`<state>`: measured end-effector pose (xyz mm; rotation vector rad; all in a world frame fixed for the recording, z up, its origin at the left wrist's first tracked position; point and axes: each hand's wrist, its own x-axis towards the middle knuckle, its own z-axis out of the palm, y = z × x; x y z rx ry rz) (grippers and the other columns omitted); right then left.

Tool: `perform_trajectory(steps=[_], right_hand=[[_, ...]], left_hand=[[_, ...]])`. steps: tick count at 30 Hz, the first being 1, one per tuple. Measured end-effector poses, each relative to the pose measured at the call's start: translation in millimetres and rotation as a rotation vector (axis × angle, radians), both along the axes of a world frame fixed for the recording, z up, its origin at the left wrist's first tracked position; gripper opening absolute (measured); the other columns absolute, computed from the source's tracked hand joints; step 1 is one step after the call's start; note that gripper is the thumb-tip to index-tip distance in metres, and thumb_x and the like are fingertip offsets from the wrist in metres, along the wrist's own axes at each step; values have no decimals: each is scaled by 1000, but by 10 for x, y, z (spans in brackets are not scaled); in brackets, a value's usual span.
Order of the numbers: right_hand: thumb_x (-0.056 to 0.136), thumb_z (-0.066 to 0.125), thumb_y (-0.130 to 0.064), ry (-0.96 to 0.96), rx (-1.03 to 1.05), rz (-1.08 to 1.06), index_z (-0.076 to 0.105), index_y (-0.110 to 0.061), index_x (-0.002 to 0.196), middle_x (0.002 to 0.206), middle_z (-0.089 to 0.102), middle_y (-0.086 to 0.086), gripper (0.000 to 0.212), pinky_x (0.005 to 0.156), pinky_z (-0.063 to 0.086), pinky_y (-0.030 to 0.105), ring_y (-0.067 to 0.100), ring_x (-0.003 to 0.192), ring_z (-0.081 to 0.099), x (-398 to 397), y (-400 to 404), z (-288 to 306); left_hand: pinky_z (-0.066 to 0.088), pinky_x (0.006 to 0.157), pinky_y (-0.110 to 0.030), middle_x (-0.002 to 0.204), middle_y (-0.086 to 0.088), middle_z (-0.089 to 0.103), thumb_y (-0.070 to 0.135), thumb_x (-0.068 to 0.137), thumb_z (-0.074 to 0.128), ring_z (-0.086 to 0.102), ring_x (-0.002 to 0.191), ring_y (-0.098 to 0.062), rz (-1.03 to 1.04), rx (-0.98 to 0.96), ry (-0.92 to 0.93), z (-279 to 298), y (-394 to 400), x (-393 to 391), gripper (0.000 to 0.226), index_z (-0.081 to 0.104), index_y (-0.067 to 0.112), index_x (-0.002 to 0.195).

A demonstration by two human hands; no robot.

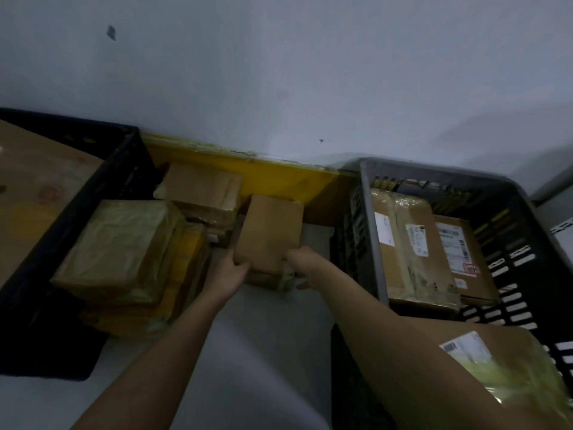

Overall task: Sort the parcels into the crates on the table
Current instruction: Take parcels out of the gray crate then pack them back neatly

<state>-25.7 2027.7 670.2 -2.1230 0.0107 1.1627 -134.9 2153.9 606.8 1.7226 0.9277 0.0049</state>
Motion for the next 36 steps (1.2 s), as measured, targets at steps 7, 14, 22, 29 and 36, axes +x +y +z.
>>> perform_trajectory(steps=[7, 14, 22, 29, 36], right_hand=[[102, 45, -14, 8, 60, -107, 45, -7, 140, 96, 54, 2, 39, 60, 49, 26, 17, 78, 53, -37, -90, 118], [99, 50, -15, -40, 240, -190, 36, -16, 138, 103, 52, 5, 42, 55, 46, 32, 18, 82, 53, -161, -315, 396], [96, 60, -28, -215, 507, -152, 43, -16, 136, 105, 54, -3, 45, 62, 46, 25, 13, 90, 57, -179, -679, 876], [90, 56, -62, -124, 645, -156, 32, -22, 144, 118, 50, -4, 71, 53, 49, 23, 9, 89, 52, -250, -1012, 1342], [85, 65, -58, -172, 754, -231, 50, -21, 126, 107, 58, -4, 57, 53, 54, 26, 15, 92, 61, -265, -1299, 1490]], left_hand=[[53, 90, -42, 129, -8, 53, 30, 95, 60, 57, 111, -28, 132, 10, 8, 179, 15, 34, 44, 49, 18, 136], [47, 95, -53, 126, -5, 47, 63, 93, 48, 50, 116, -31, 264, -204, -65, 487, -166, -24, 55, 33, 34, 137], [52, 87, -45, 121, -9, 56, 43, 95, 54, 57, 102, -27, 502, -122, -402, 1103, -472, -75, 27, 48, 30, 118], [50, 96, -54, 123, -7, 55, 47, 95, 49, 56, 109, -28, 514, -8, -619, 1714, -786, -74, 30, 46, 32, 120], [54, 91, -49, 119, -6, 57, 42, 96, 57, 59, 105, -26, 501, -75, -636, 1971, -988, -80, 27, 51, 29, 119]])
